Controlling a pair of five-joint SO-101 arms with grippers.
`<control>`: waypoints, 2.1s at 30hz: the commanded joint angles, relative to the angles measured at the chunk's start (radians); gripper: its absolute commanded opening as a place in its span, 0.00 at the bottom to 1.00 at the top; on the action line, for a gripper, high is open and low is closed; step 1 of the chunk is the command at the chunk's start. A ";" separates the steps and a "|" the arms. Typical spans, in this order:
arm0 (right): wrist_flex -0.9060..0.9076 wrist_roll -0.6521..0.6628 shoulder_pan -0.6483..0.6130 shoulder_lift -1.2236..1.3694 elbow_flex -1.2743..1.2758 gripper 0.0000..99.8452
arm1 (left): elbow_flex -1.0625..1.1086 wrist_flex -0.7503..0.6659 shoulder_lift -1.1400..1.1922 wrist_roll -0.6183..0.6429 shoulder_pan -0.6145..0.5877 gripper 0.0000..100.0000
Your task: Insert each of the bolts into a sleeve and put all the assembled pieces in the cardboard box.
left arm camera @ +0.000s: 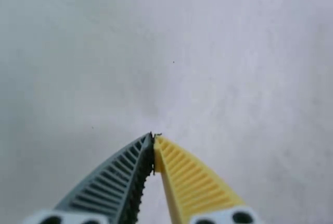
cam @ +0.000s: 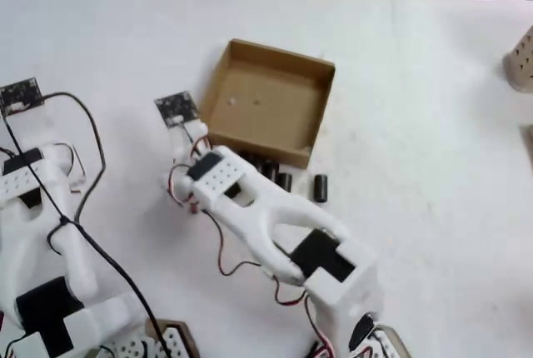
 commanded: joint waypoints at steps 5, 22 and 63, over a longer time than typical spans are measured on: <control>0.401 -0.006 0.074 -0.196 -0.158 0.18 | -0.002 -0.021 -0.004 0.005 -0.002 0.02; 0.420 0.199 0.549 -0.656 0.302 0.13 | 0.150 -0.183 -0.002 -0.006 0.073 0.02; 0.131 0.201 0.611 -0.447 0.476 0.13 | 0.166 -0.192 -0.004 -0.104 0.068 0.02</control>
